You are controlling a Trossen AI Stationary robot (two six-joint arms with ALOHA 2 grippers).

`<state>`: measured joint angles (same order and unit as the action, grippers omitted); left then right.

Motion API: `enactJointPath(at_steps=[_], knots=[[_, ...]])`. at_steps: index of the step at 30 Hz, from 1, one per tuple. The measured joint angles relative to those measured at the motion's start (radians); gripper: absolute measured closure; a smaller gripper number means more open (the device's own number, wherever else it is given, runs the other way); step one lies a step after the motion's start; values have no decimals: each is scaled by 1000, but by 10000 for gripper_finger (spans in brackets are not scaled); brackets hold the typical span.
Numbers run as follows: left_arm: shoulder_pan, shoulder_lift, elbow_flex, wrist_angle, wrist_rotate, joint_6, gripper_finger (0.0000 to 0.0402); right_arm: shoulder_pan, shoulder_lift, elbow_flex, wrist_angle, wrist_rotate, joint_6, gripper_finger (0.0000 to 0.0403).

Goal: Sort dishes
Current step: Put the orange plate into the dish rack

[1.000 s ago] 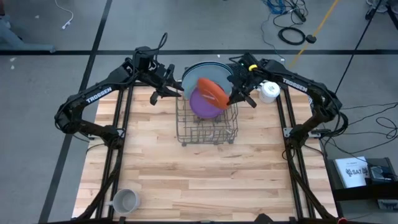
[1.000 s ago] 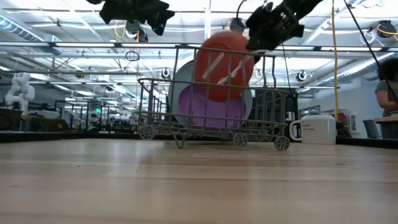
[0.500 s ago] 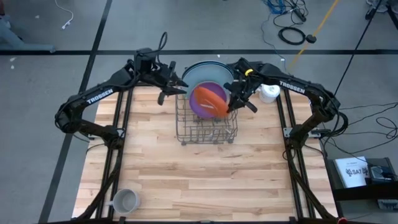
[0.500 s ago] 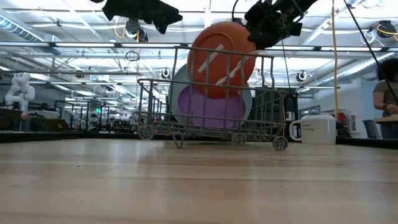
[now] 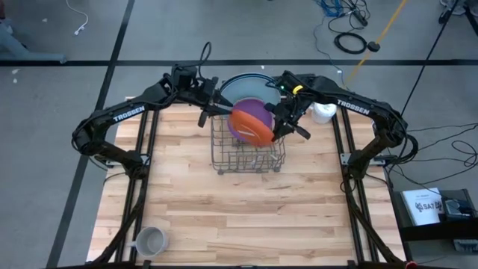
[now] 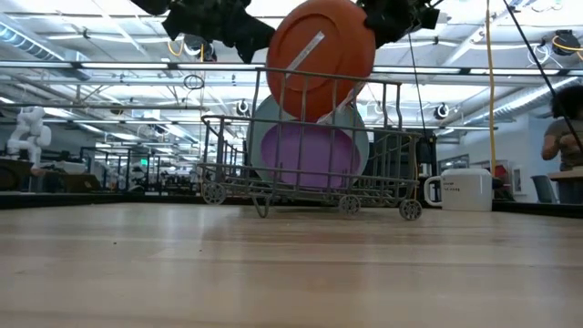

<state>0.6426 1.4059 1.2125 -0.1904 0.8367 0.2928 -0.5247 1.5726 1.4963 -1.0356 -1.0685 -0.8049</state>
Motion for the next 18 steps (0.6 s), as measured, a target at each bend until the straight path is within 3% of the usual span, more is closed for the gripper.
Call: enactJointPath(at_steps=[4,8,14,18], knots=[[-23,7,0,-5,-5,1,267,26,0,0,-14,11,7,402],[-22,8,0,-95,-63,6,267,30,0,0,-36,102,20,402],[-16,8,0,-286,-245,114,267,28,0,0,-74,178,37,402],[-35,8,-1,-246,-253,132,267,30,0,0,-77,174,34,403]])
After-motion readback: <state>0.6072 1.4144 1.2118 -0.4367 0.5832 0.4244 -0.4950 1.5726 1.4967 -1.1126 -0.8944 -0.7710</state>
